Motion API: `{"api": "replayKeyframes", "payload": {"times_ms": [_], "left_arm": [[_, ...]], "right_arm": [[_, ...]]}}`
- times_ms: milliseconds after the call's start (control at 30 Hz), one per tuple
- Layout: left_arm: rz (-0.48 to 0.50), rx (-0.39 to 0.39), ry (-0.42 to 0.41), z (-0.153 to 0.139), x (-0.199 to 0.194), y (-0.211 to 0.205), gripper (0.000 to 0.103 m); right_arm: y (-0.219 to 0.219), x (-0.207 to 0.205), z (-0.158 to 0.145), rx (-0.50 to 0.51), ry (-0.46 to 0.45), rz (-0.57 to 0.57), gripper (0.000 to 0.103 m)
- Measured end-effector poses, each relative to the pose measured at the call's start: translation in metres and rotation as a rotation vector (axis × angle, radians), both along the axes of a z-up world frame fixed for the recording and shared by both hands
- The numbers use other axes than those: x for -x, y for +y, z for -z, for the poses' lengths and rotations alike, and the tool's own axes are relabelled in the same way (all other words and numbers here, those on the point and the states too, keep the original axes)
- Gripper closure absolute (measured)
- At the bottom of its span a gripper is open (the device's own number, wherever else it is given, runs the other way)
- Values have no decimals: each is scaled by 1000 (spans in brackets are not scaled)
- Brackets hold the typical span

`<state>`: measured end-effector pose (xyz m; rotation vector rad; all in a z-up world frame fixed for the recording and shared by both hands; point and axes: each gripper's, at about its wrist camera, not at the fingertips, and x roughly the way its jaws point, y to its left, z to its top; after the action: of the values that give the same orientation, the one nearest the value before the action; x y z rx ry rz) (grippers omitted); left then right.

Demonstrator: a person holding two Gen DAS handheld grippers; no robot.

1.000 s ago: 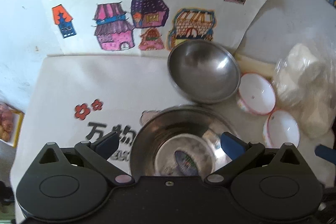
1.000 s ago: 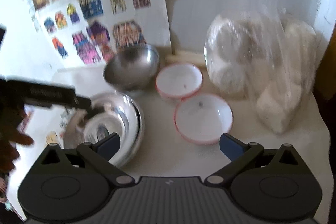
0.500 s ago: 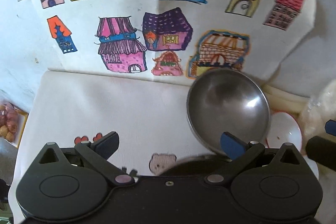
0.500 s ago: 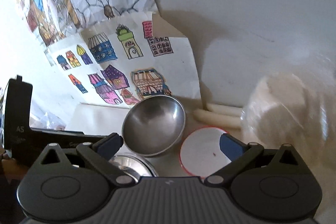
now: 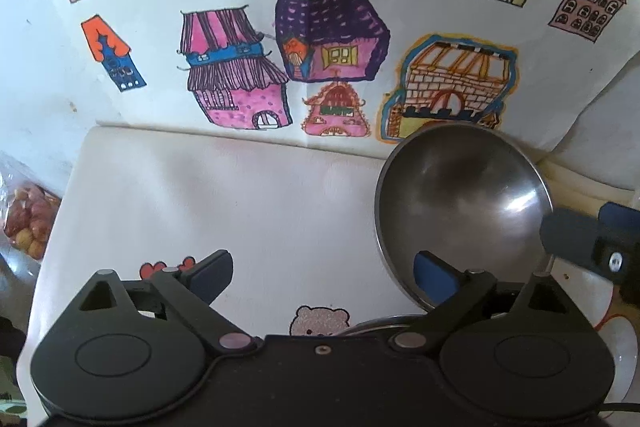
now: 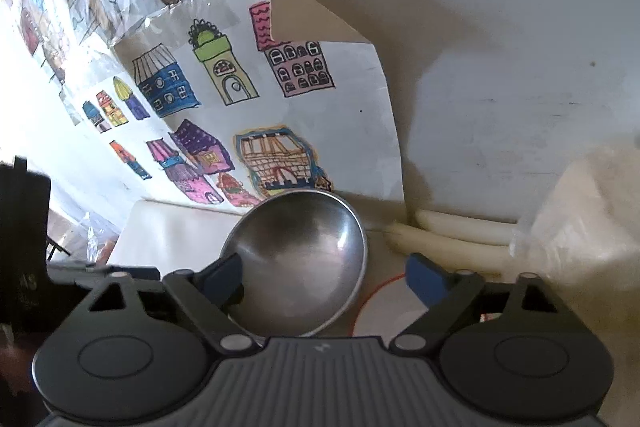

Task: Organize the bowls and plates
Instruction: 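Move both grippers to the small stainless bowl and close on its rim, then lift the stainless bowl with both grippers and lower it beside the plate stack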

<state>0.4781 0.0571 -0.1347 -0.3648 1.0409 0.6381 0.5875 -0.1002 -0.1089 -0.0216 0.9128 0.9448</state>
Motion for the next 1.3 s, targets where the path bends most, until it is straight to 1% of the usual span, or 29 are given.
{"api": "replayKeyframes", "payload": {"times_ms": [100, 167, 200, 233, 267, 300, 333, 367, 433, 467, 500, 533, 567, 633, 700, 733, 767, 800, 833, 867, 900, 1000, 1067, 1300], "left_arm": [[-10, 14, -12, 0, 0, 0, 13], [-18, 33, -26, -1, -1, 0, 16], [-22, 42, -33, -1, -1, 0, 20], [-26, 50, -38, -1, -2, 0, 25], [-33, 56, -42, -1, -3, 0, 26], [-37, 62, -45, -1, -3, -1, 27], [-39, 69, -51, -1, -4, -2, 29], [-40, 75, -56, -1, -4, -3, 30], [-39, 90, -64, -1, -6, -5, 38], [-40, 96, -66, 0, -7, -6, 39], [-40, 102, -68, 0, -9, -7, 44], [-41, 110, -72, 0, -10, -7, 50], [-43, 120, -75, 1, -11, -7, 53], [-51, 140, -81, 2, -12, -6, 63], [-53, 160, -90, 4, -13, -6, 69], [-53, 167, -94, 4, -13, -6, 75], [-51, 174, -95, 6, -14, -6, 77], [-56, 171, -91, 7, -15, -6, 81], [-61, 168, -88, 7, -15, -6, 86], [-66, 169, -94, 7, -14, -5, 87], [-70, 174, -101, 7, -13, -4, 88], [-75, 165, -114, 4, -8, -2, 89], [-68, 156, -127, -2, -5, -2, 89], [-25, 144, -162, -24, 5, -8, 89]], "right_arm": [[6, -4, 1, 8, -11, 20, 13], [10, -9, 5, 27, -15, 30, 19], [11, -11, 8, 35, -16, 35, 21], [11, -13, 11, 42, -18, 38, 25], [12, -15, 13, 53, -23, 39, 30], [12, -16, 16, 65, -29, 39, 33], [13, -18, 18, 77, -34, 39, 40], [13, -18, 20, 84, -35, 37, 43], [15, -21, 24, 99, -32, 28, 45], [15, -21, 25, 105, -33, 23, 48], [17, -22, 28, 113, -35, 18, 50], [18, -22, 29, 117, -34, 12, 54], [18, -23, 30, 120, -29, 6, 58], [21, -24, 33, 126, -23, -5, 63], [25, -26, 35, 136, -15, -21, 68], [26, -26, 37, 141, -10, -28, 72], [27, -27, 39, 146, -3, -36, 77], [28, -27, 40, 151, 2, -40, 79], [29, -27, 42, 156, 4, -44, 84], [30, -27, 42, 160, 3, -49, 89], [31, -26, 43, 162, 2, -56, 90], [32, -24, 41, 166, -9, -89, 90], [31, -20, 37, 161, -33, -108, 89], [20, -11, 16, 126, -48, -90, 89]]}}
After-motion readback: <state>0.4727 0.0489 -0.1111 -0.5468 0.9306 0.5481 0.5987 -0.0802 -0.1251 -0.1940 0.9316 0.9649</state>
